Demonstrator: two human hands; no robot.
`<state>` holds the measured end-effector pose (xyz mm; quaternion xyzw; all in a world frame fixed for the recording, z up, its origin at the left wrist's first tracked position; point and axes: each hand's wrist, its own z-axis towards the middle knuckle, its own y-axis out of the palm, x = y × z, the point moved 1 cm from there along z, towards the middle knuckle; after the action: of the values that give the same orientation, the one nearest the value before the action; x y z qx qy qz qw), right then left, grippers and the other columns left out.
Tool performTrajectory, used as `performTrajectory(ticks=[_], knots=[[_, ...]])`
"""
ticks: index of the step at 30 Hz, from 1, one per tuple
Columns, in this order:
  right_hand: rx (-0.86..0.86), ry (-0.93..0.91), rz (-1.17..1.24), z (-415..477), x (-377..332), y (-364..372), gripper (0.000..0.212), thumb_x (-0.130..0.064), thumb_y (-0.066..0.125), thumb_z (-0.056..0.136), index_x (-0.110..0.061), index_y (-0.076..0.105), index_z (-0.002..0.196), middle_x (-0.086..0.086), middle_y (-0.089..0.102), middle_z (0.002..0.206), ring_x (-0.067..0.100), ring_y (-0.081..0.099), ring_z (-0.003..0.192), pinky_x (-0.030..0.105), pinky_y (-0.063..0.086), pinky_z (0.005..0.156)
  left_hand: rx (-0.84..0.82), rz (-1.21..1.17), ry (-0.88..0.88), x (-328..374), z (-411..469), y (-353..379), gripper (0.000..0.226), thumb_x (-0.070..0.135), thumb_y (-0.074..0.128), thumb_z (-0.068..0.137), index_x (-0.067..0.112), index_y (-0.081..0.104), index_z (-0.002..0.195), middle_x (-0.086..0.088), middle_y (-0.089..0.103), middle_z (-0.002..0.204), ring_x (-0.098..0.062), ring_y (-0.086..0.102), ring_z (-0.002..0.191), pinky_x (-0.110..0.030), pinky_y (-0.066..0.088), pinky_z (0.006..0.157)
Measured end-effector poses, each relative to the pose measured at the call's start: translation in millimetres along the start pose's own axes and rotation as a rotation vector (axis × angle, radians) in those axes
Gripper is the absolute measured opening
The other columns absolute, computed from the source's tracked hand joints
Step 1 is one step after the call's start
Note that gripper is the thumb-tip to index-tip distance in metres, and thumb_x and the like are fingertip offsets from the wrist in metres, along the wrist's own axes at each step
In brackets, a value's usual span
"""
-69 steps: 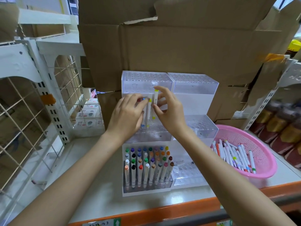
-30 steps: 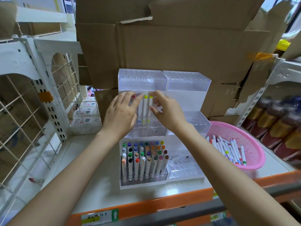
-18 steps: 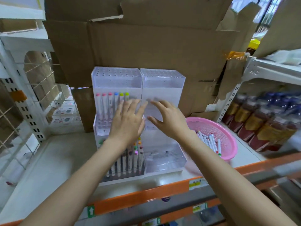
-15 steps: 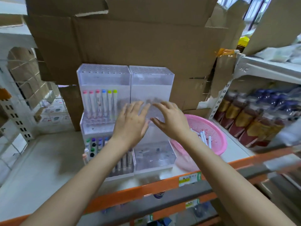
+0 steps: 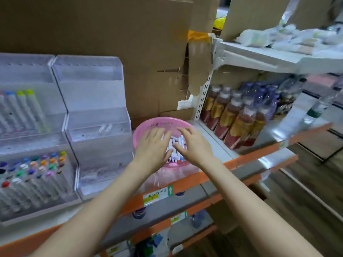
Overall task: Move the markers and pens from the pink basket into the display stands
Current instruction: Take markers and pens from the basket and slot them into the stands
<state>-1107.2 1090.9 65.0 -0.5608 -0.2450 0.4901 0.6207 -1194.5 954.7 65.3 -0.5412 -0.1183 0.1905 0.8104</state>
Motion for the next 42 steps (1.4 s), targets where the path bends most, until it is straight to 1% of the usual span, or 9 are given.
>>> performTrajectory(ticks=[6, 14, 20, 24, 28, 30, 33, 36, 42], knots=[[-0.131, -0.002, 0.024, 15.9, 13.2, 22.2, 0.055, -0.044, 0.054, 0.092, -0.026, 0.04, 0.142, 0.003, 0.047, 0.136, 0.021, 0.044, 0.126, 0.034, 0.043, 0.09, -0.234, -0.056, -0.144, -6.9, 17.8, 36.2, 0.065, 0.052, 0.042, 0.094, 0.02, 0.024, 0.149, -0.004, 0.036, 0.145, -0.025, 0.034, 0.131, -0.036, 0.032, 0.104], [-0.309, -0.015, -0.045, 46.4, 13.5, 53.0, 0.054, -0.036, 0.056, 0.09, -0.021, 0.044, 0.14, 0.01, 0.05, 0.131, 0.03, 0.046, 0.121, 0.039, 0.044, 0.09, -0.423, -0.072, -0.25, -24.2, 34.5, 56.3, 0.064, 0.05, 0.042, 0.094, 0.019, 0.026, 0.148, -0.011, 0.038, 0.144, -0.029, 0.036, 0.13, -0.043, 0.037, 0.101], [-0.386, -0.088, -0.131, 55.9, 12.8, 60.2, 0.052, -0.046, 0.052, 0.092, -0.021, 0.044, 0.137, 0.006, 0.046, 0.14, 0.029, 0.036, 0.129, 0.043, 0.04, 0.096, -0.502, -0.008, -0.251, -25.6, 44.8, 66.7, 0.051, 0.048, 0.045, 0.094, 0.015, 0.045, 0.133, -0.009, 0.045, 0.134, -0.028, 0.043, 0.122, -0.042, 0.041, 0.092], [-0.381, -0.078, -0.114, 55.5, 13.2, 61.1, 0.05, -0.041, 0.053, 0.091, -0.019, 0.046, 0.134, 0.005, 0.05, 0.134, 0.029, 0.037, 0.126, 0.044, 0.043, 0.095, -0.452, -0.152, -0.281, -27.5, 45.3, 71.1, 0.037, 0.034, 0.049, 0.096, 0.011, 0.051, 0.124, -0.011, 0.052, 0.124, -0.028, 0.051, 0.109, -0.038, 0.043, 0.084], [-0.314, -0.036, 0.002, 58.8, 13.1, 60.7, 0.027, -0.034, 0.058, 0.088, -0.015, 0.06, 0.106, 0.007, 0.063, 0.105, 0.029, 0.049, 0.107, 0.042, 0.049, 0.08, -0.363, -0.22, -0.29, -29.0, 42.8, 66.9, 0.013, 0.01, 0.05, 0.091, 0.01, 0.06, 0.099, -0.011, 0.057, 0.104, -0.027, 0.055, 0.091, -0.034, 0.042, 0.07], [-0.293, -0.019, 0.055, 60.9, 13.7, 59.8, 0.016, -0.024, 0.059, 0.085, -0.015, 0.064, 0.097, 0.006, 0.067, 0.096, 0.029, 0.055, 0.099, 0.041, 0.051, 0.076, -0.346, -0.246, -0.293, -29.6, 42.1, 66.8, 0.015, 0.0, 0.052, 0.084, 0.01, 0.06, 0.091, -0.011, 0.057, 0.098, -0.029, 0.057, 0.089, -0.035, 0.043, 0.068], [-0.29, -0.015, 0.074, 61.1, 12.4, 58.3, 0.015, -0.019, 0.058, 0.082, -0.018, 0.069, 0.092, 0.004, 0.069, 0.092, 0.027, 0.061, 0.09, 0.04, 0.053, 0.073, -0.269, -0.329, -0.318, -32.6, 40.7, 68.0, 0.025, 0.004, 0.057, 0.085, 0.01, 0.064, 0.108, -0.01, 0.059, 0.105, -0.029, 0.057, 0.096, -0.038, 0.047, 0.077], [-0.288, -0.01, 0.051, 61.1, 10.1, 57.8, 0.007, -0.02, 0.061, 0.083, -0.016, 0.065, 0.08, 0.002, 0.065, 0.082, 0.026, 0.061, 0.083, 0.033, 0.048, 0.064, -0.256, -0.393, -0.358, -34.4, 38.6, 69.0, 0.049, 0.007, 0.069, 0.079, 0.012, 0.053, 0.125, -0.01, 0.055, 0.117, -0.028, 0.056, 0.104, -0.036, 0.047, 0.085], [-0.285, 0.072, 0.143, 59.8, 7.1, 56.0, 0.016, -0.012, 0.064, 0.075, -0.014, 0.061, 0.091, 0.007, 0.066, 0.085, 0.029, 0.062, 0.086, 0.035, 0.048, 0.063, -0.323, -0.331, -0.419, -33.3, 38.8, 70.8, 0.057, 0.02, 0.077, 0.076, 0.009, 0.044, 0.122, -0.01, 0.06, 0.107, -0.026, 0.06, 0.093, -0.034, 0.052, 0.076]])
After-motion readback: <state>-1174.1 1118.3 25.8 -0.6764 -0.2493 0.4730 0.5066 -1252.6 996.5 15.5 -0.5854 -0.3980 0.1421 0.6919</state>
